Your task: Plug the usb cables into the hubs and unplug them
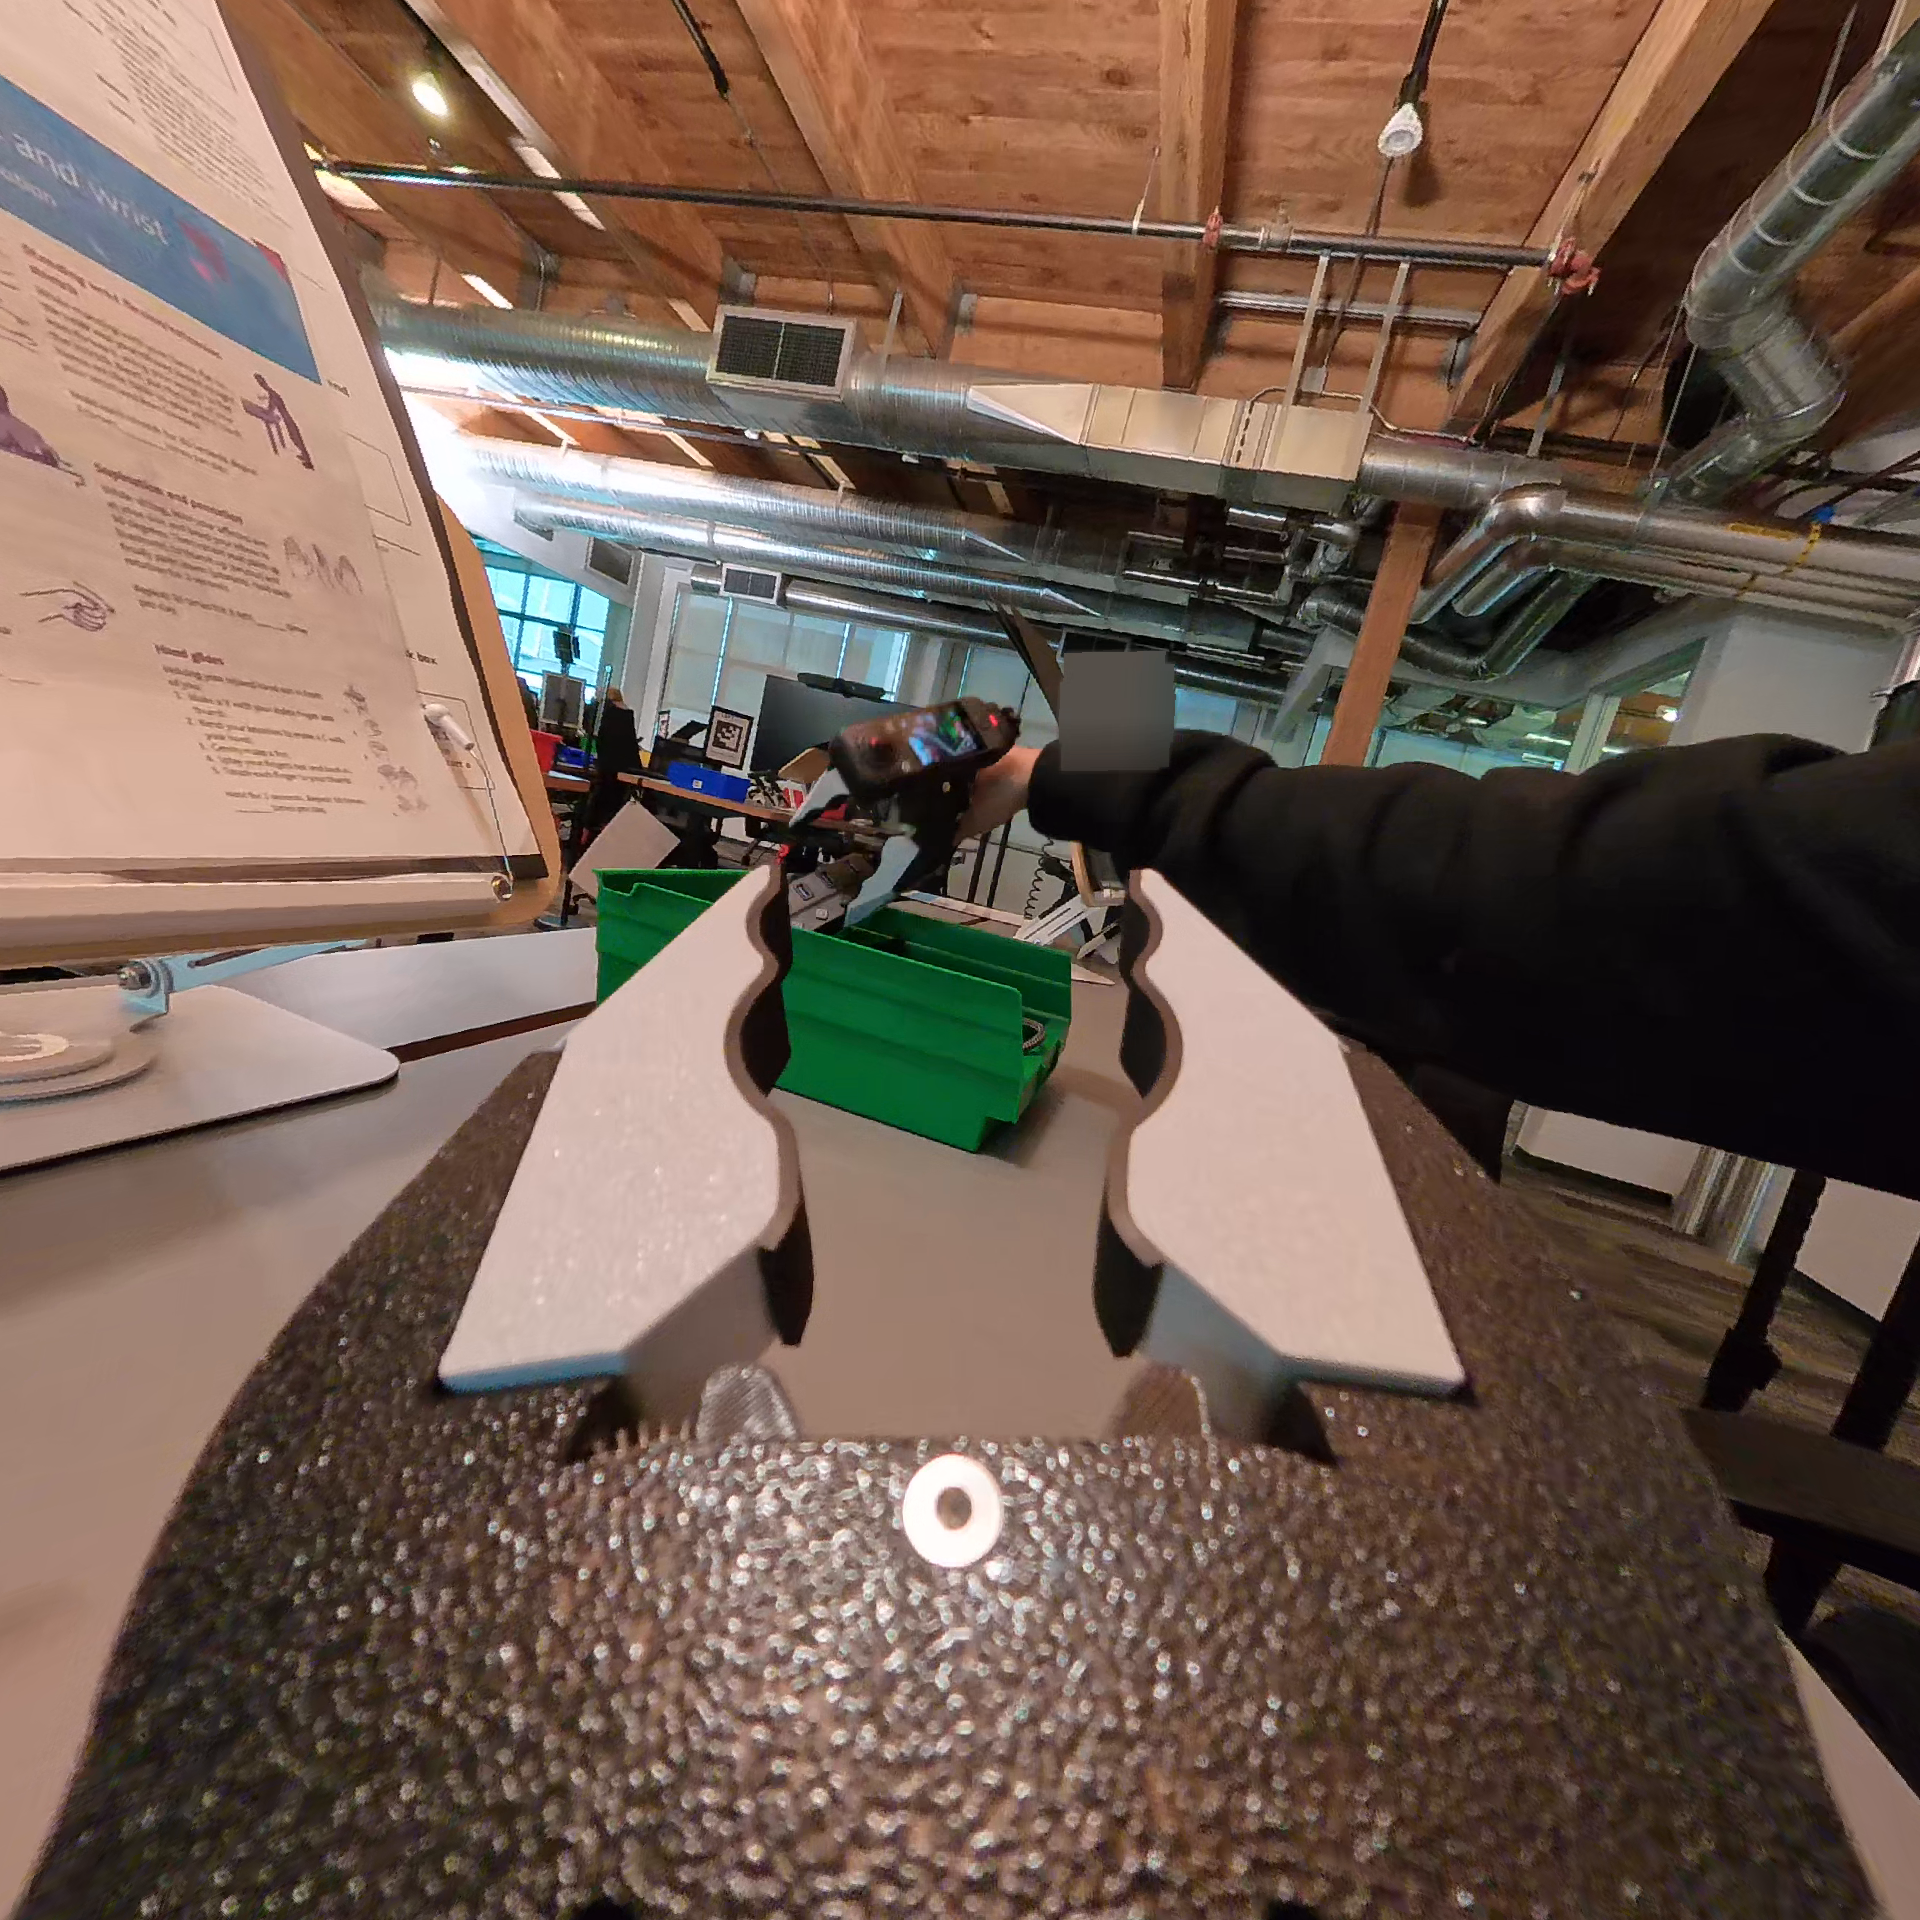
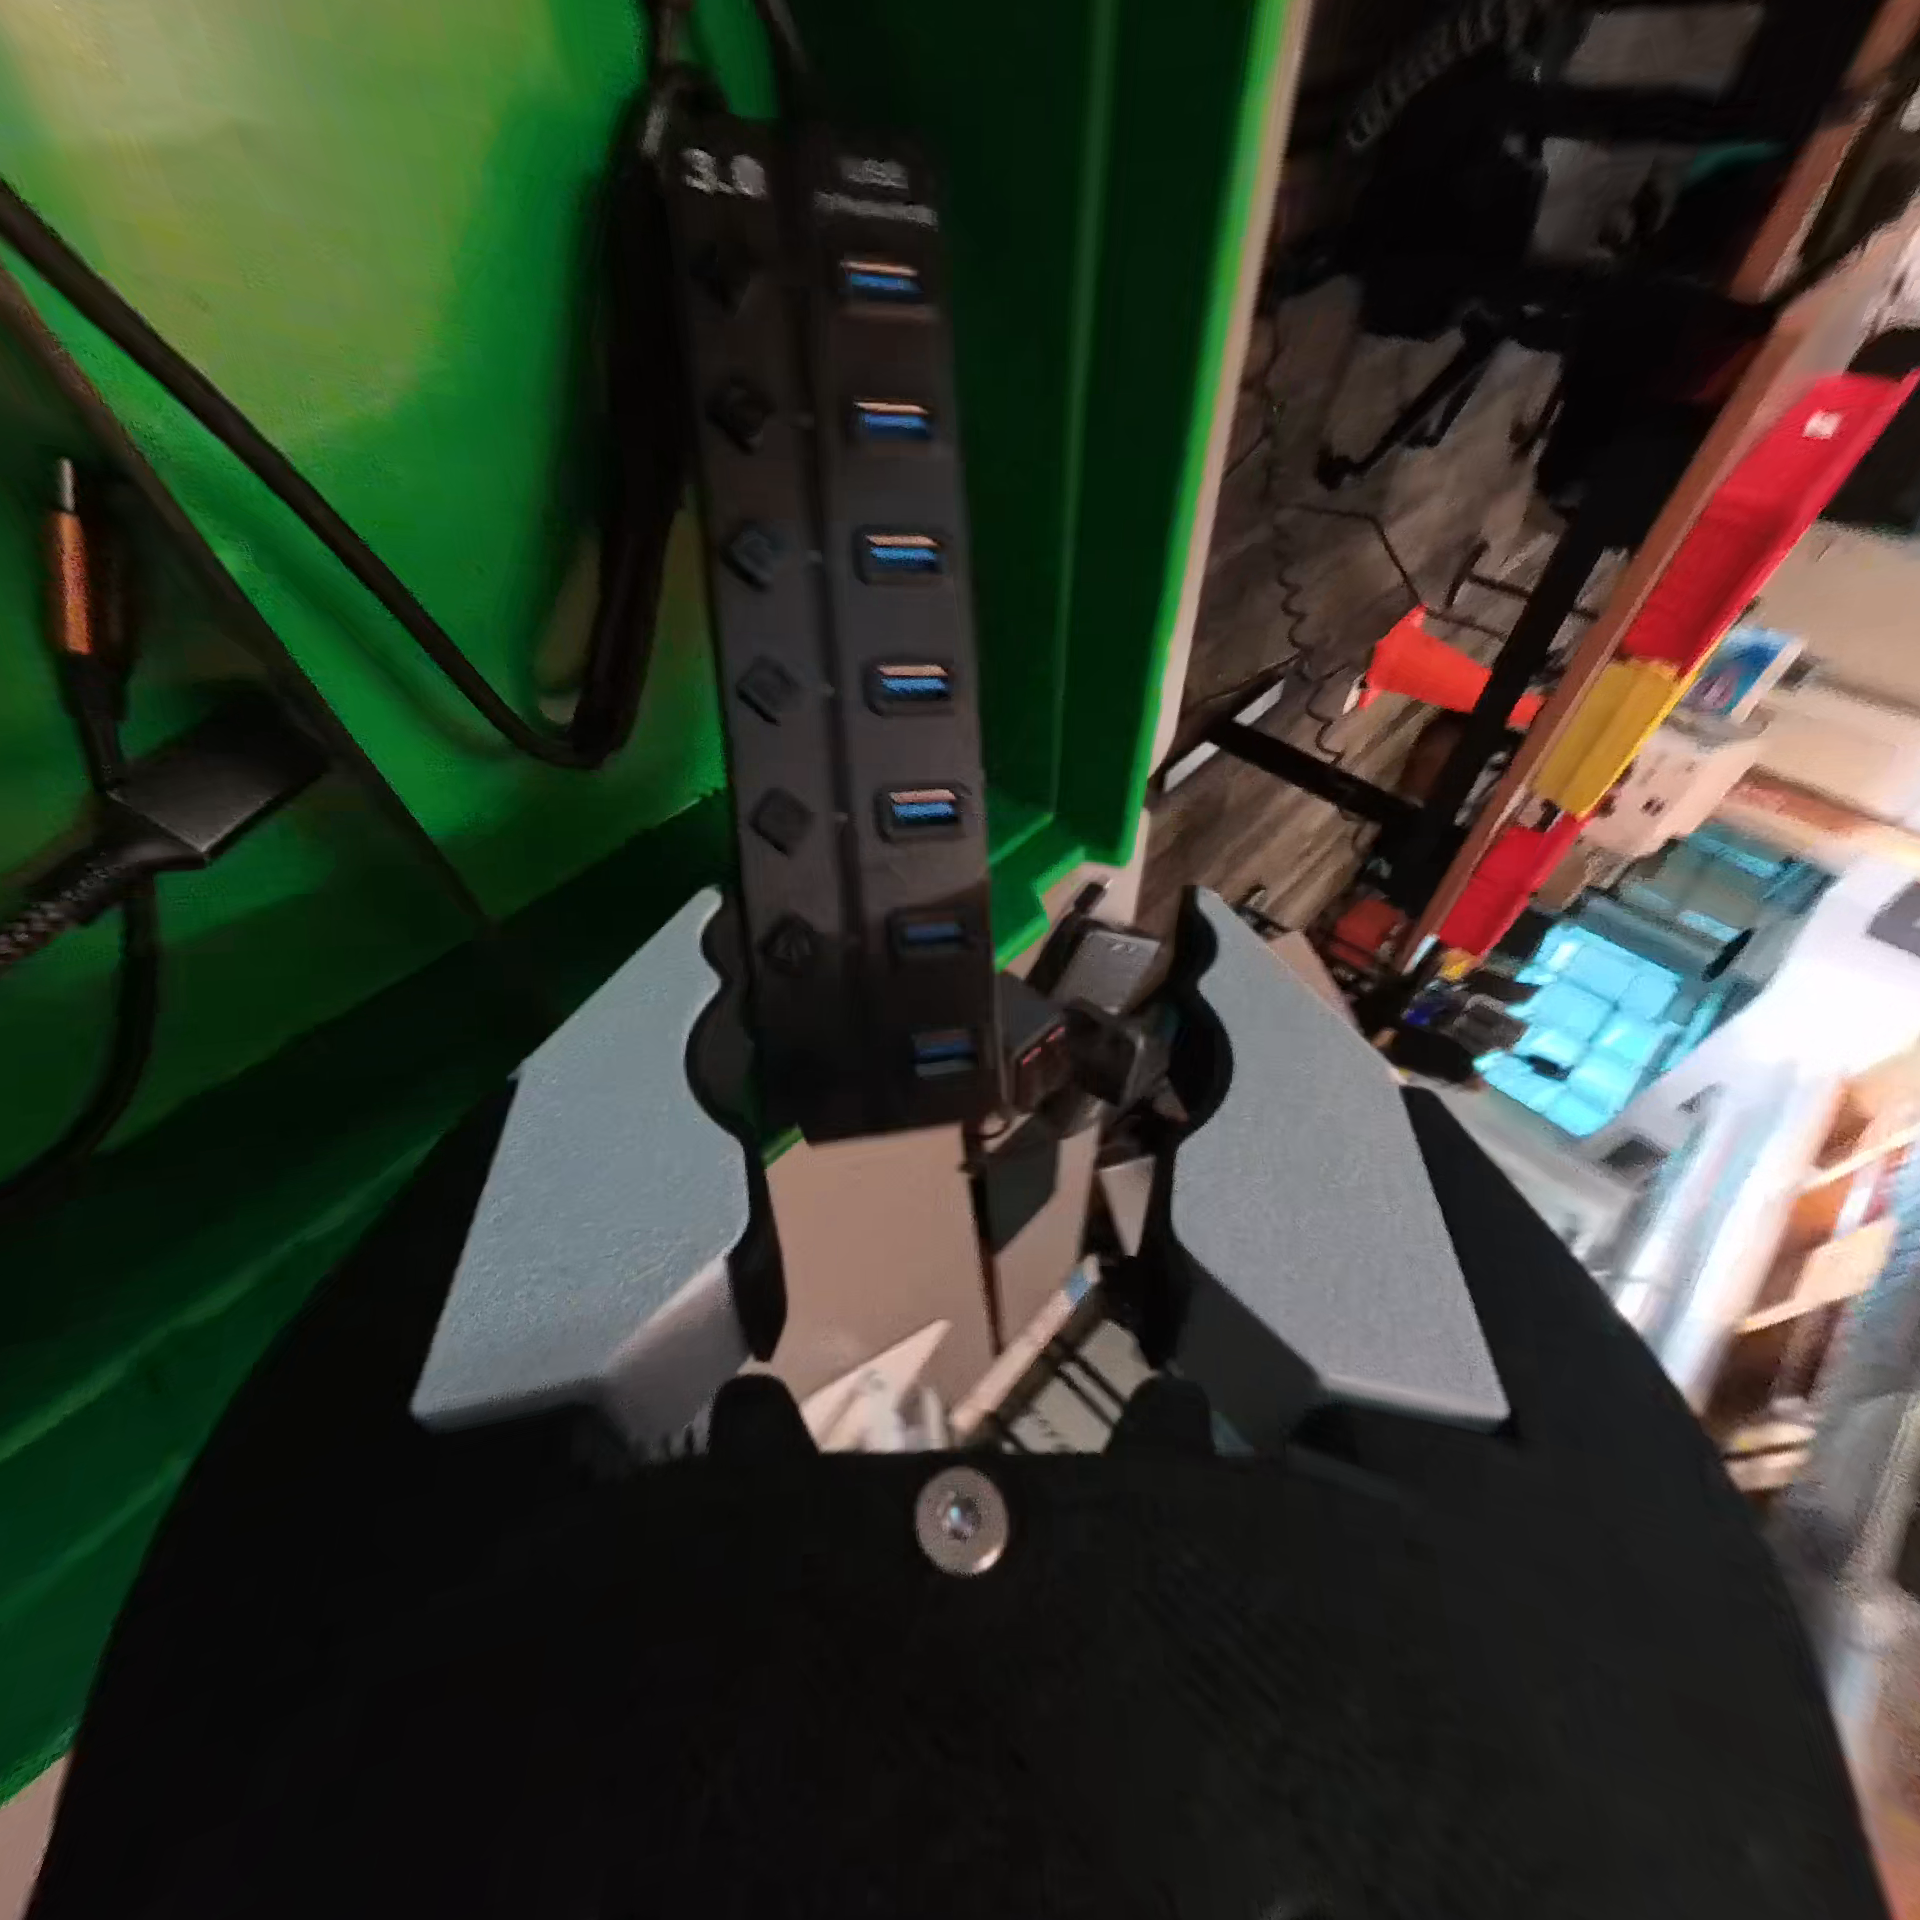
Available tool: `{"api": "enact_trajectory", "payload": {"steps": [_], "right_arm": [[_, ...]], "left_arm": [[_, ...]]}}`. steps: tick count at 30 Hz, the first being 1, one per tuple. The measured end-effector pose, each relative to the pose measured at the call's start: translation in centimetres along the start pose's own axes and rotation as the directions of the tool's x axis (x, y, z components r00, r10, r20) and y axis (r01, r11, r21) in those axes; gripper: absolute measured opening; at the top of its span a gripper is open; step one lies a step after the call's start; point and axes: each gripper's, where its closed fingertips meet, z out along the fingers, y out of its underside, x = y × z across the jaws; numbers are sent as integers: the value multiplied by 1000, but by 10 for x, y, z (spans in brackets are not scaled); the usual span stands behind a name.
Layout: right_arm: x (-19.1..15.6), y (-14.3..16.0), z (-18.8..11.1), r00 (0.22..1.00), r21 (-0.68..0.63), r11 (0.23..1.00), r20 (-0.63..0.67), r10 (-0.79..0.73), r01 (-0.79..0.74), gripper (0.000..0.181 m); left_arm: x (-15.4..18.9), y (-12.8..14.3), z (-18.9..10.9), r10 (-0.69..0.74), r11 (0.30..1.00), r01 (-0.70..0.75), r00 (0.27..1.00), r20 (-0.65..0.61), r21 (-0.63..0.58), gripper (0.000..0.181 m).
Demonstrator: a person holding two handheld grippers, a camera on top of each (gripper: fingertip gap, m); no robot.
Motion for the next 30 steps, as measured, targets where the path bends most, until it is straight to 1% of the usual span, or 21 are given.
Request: {"api": "enact_trajectory", "payload": {"steps": [2,3,4,6,7,9,11,13,14,16,18,20,21,22,24,25,27,29,30], "right_arm": [[3,7,-13,993,37,992,33,116,-117,87],[11,10,-22,987,54,985,2,164,-164,77],[19,12,-32,978,67,977,-40,205,-202,73],[29,3,-60,949,116,950,-96,301,-289,81],[30,-11,-77,924,183,921,-108,365,-343,83],[14,-60,-117,881,375,824,-38,472,-425,85],[-10,-117,-161,843,584,666,60,535,-464,81],[-48,-170,-198,828,716,505,181,531,-481,83],[-70,-193,-212,828,754,439,241,507,-488,83],[-111,-227,-228,823,783,347,343,453,-517,83],[-142,-249,-235,833,801,304,386,397,-516,84],[-158,-260,-236,852,830,287,362,378,-479,82],[-163,-263,-234,848,831,272,372,378,-486,83],[-168,-267,-233,835,823,250,405,373,-511,83],[-177,-276,-234,817,806,217,467,339,-551,82],[-181,-278,-235,820,809,212,471,327,-549,82],[-184,-281,-238,822,819,188,472,318,-543,82],[-187,-284,-241,812,811,166,501,299,-561,83],[-188,-285,-243,805,808,148,516,292,-571,83]], "left_arm": [[1,-1,1,-10,1000,10,1000,-3,5,62],[2,-2,2,-12,1000,12,1000,-4,7,62],[3,-2,3,-9,1000,9,1000,-4,1,62],[5,2,6,25,999,-24,1000,8,-39,62],[6,6,9,51,996,-50,999,17,-70,62],[13,10,14,103,986,-100,994,20,-135,62],[16,12,18,161,966,-147,986,50,-214,62],[21,4,16,209,936,-171,973,95,-307,61],[21,-5,11,247,917,-186,960,136,-352,58],[11,-32,-11,377,854,-245,900,221,-458,52],[-22,-60,-55,503,743,-217,806,314,-634,54],[-69,-89,-114,612,620,-112,688,390,-776,55],[-94,-99,-146,647,572,-34,633,425,-820,53],[-116,-102,-176,658,526,59,604,450,-848,52],[-143,-85,-221,618,438,239,621,483,-867,55],[-151,-73,-233,593,412,288,636,494,-864,55],[-164,-47,-241,552,396,318,667,500,-861,56],[-180,-31,-249,575,370,355,639,512,-859,56],[-185,-22,-252,575,348,371,641,508,-861,55]]}}
